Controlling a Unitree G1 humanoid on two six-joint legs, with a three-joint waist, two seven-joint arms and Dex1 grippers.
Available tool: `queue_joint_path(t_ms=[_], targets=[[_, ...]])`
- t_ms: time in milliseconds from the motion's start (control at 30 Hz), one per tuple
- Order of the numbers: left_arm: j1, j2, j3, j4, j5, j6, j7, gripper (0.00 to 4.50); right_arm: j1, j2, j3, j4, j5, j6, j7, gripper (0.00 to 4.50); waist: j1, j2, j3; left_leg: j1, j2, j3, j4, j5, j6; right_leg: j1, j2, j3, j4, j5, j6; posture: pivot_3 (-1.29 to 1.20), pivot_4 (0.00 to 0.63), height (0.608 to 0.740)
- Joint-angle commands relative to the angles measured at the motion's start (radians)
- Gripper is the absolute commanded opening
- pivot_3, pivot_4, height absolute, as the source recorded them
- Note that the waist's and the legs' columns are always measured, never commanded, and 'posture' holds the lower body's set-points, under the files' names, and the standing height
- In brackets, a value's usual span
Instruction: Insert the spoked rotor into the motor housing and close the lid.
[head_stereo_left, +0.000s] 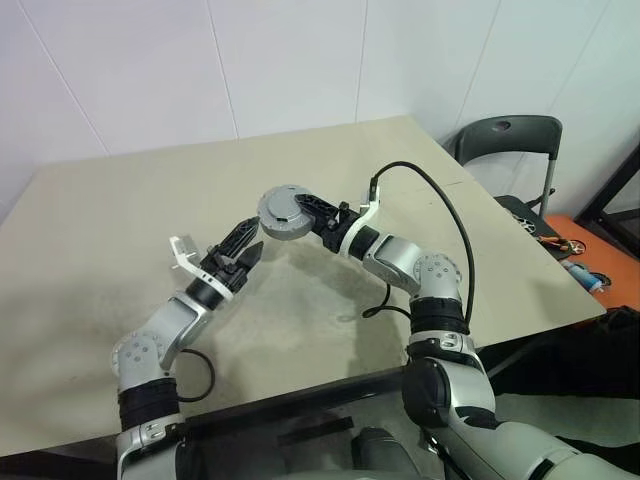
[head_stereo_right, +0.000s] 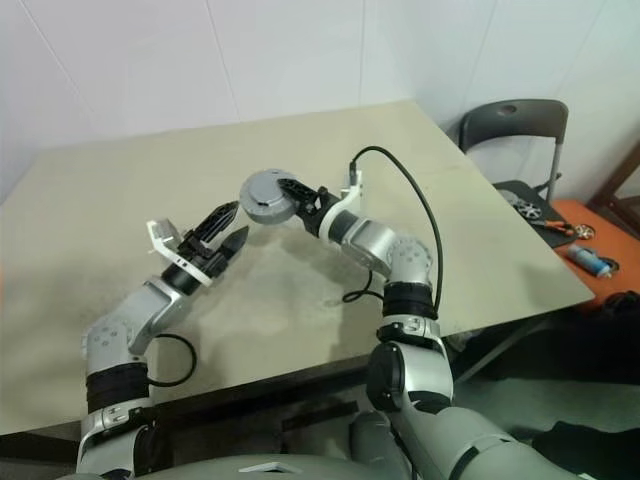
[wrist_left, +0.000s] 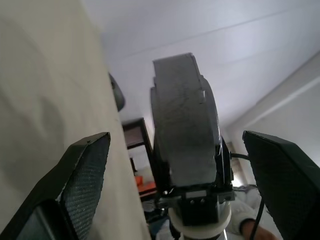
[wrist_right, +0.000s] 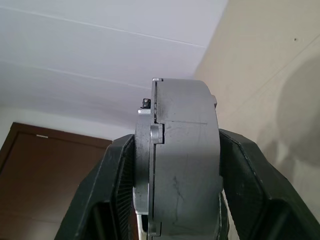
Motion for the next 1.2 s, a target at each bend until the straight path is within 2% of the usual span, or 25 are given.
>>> queue_joint_path(t_ms=[33,233,500,733,833,967,1000,1200], targets=[[-0.053,-0.009,-0.018,0.021,0.019,-0.025,-0.037,4.49,-0.078,0.042,0.007,-0.037,0.05,0.001,0.027,2.22,-0.001,0.0,0.0,0.0,0.0,0.0,0.001,0.0,0.0,0.001,0.0,0.0,0.0,0.0,0.0,0.0,0.0,0.74],[-0.091,-0.024,-0.037,0.048,0.034,-0.033,-0.058,4.49,-0.075,0.033,0.013,-0.039,0.046,0.004,0.025,2.22,0.0,0.0,0.0,0.0,0.0,0.0,0.005,0.0,0.0,0.003,0.0,0.0,0.0,0.002,0.001,0.0,0.0,0.74],[-0.174,-0.032,-0.047,0.173,0.125,-0.079,-0.107,4.49,-0.075,0.026,0.017,-0.036,0.043,0.01,0.022,2.22,0.0,0.0,0.0,0.001,0.0,0.0,0.007,0.0,0.0,0.004,0.001,0.0,0.0,0.003,0.002,0.0,0.0,0.74],[-0.184,-0.039,-0.05,0.203,0.189,-0.088,-0.106,4.49,-0.064,0.024,0.016,-0.044,0.042,0.018,0.014,2.22,0.0,0.0,0.0,0.001,0.0,0.0,0.007,0.0,0.0,0.004,0.001,0.0,0.0,0.003,0.002,0.0,0.0,0.74],[-0.177,-0.039,-0.05,0.199,0.207,-0.089,-0.099,3.97,-0.065,0.024,0.016,-0.043,0.041,0.017,0.012,2.22,0.0,0.0,0.0,0.001,0.0,0.0,0.007,0.0,0.001,0.004,0.001,0.0,0.0,0.003,0.002,0.0,0.0,0.74],[-0.178,-0.043,-0.033,0.201,0.205,-0.095,-0.097,2.61,-0.065,0.028,0.01,-0.043,0.042,0.013,0.008,2.22,0.0,0.0,0.0,0.001,0.0,0.0,0.007,0.0,0.001,0.004,0.001,0.0,0.0,0.003,0.002,0.0,0.0,0.74],[-0.178,-0.042,-0.032,0.199,0.205,-0.091,-0.099,2.41,-0.066,0.029,0.008,-0.042,0.042,0.011,0.008,2.22,0.0,0.0,0.0,0.001,0.0,0.0,0.007,0.0,0.001,0.004,0.0,0.0,0.0,0.003,0.002,0.0,0.0,0.74],[-0.197,-0.03,-0.022,0.201,0.219,-0.109,-0.1,2.39,-0.068,0.034,0.017,-0.056,0.046,0.022,0.025,2.22,0.0,0.0,0.0,0.001,0.0,0.0,0.007,0.0,0.001,0.004,0.001,0.0,0.0,0.004,0.002,0.0,0.0,0.74]])
